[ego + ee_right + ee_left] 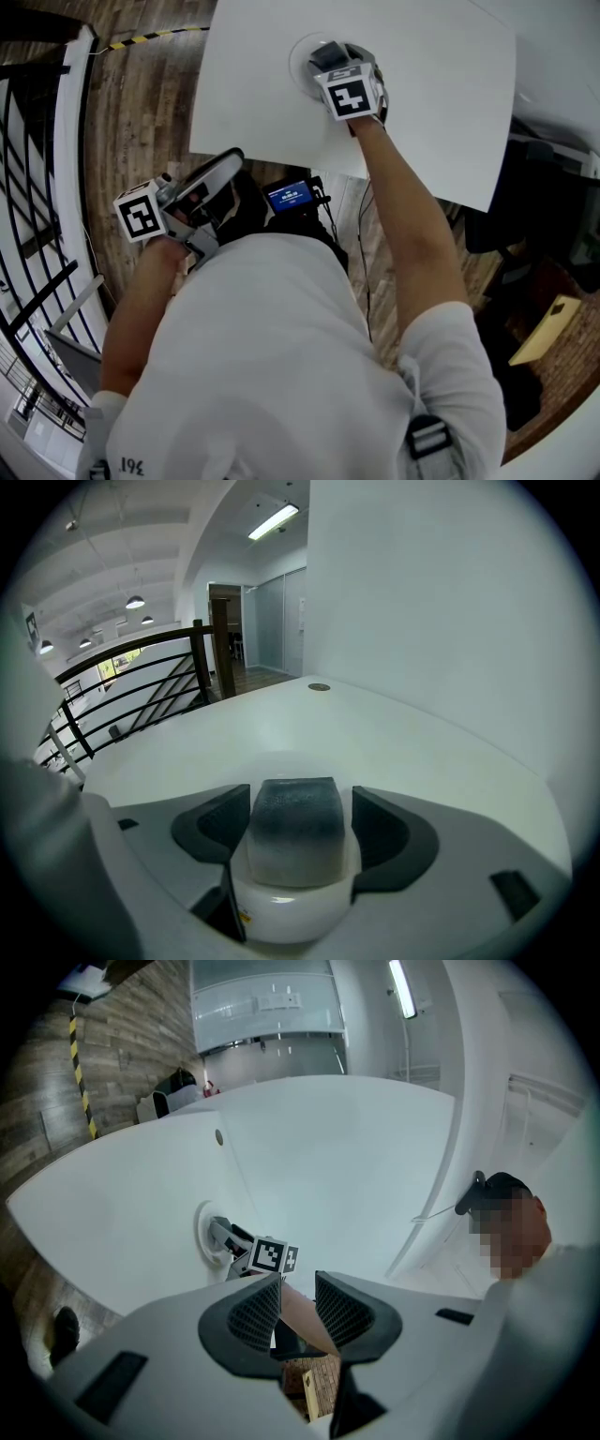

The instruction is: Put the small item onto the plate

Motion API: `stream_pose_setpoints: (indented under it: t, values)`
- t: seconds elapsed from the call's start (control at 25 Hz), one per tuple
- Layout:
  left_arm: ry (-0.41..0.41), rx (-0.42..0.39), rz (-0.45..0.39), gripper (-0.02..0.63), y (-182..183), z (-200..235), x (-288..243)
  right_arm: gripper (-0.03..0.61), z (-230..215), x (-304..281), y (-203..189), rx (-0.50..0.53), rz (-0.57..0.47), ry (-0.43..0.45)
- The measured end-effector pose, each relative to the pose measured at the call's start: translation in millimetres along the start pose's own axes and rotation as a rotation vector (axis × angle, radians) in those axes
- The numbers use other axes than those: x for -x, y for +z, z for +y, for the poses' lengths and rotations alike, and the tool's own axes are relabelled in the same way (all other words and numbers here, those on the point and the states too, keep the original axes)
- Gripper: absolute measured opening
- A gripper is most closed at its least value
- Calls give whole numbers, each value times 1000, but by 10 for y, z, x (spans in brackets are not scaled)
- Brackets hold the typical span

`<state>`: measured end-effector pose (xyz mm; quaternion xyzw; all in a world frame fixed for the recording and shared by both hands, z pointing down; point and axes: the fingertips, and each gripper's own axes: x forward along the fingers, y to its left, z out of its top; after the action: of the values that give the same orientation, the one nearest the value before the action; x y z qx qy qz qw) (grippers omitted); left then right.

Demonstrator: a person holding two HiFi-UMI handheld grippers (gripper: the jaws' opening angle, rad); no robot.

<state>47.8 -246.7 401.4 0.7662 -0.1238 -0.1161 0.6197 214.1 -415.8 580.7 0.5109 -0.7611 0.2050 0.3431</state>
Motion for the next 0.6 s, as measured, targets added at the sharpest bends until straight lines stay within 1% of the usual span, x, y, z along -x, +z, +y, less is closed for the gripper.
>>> stream_pose_setpoints:
  t: [0.24,0.6]
  values:
    - [-1,5,-1,117,-9,-19,-11,324,-7,55,101,14,-28,-5]
    - [-20,-4,-5,117,-13,-74,-10,324,-5,165,57,14,-23,-17]
